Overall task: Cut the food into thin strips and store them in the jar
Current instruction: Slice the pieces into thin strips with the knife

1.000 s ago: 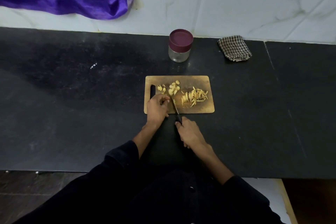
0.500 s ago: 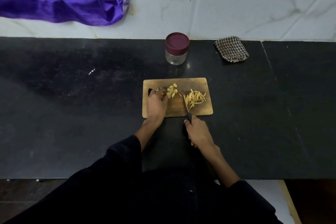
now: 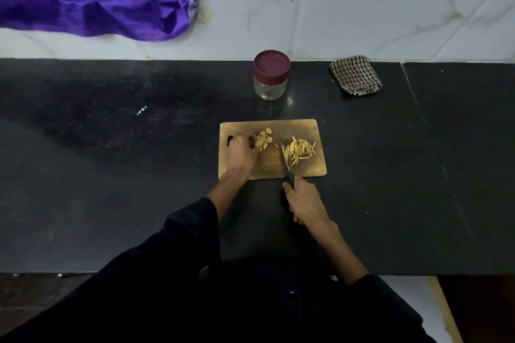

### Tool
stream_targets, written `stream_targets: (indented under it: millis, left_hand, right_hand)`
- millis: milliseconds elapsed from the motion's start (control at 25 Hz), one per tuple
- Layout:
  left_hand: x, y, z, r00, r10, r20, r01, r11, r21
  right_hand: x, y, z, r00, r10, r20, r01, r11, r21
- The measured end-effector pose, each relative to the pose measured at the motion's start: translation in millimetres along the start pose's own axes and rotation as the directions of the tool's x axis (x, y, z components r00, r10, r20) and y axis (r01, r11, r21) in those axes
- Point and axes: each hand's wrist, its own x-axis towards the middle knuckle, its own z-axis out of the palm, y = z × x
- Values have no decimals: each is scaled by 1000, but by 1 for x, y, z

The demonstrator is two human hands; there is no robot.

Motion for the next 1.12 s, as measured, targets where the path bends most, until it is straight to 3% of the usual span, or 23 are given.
stream_targets:
  millis: [240,440,800,1120]
  left_hand:
    - [-14,-6,-7,995,-66,-73,54,987,-151]
    - [-26,-9,5,999,-44,11,45,984,-175]
    - [-17,-6,11,997,59,-54,-64,993,-98]
    - [-5,-1,12,990,120,70,-126,988,86]
  right_hand:
    - [-1,2,1,1000,5,6,-5,1000,-4]
    - [0,1,2,1000,9,0,-9,1000,-10]
    - [-2,1,0,1000,13,-10,-13,1000,-17]
    - [-2,3,-3,1000,12,-11,-12,1000,6]
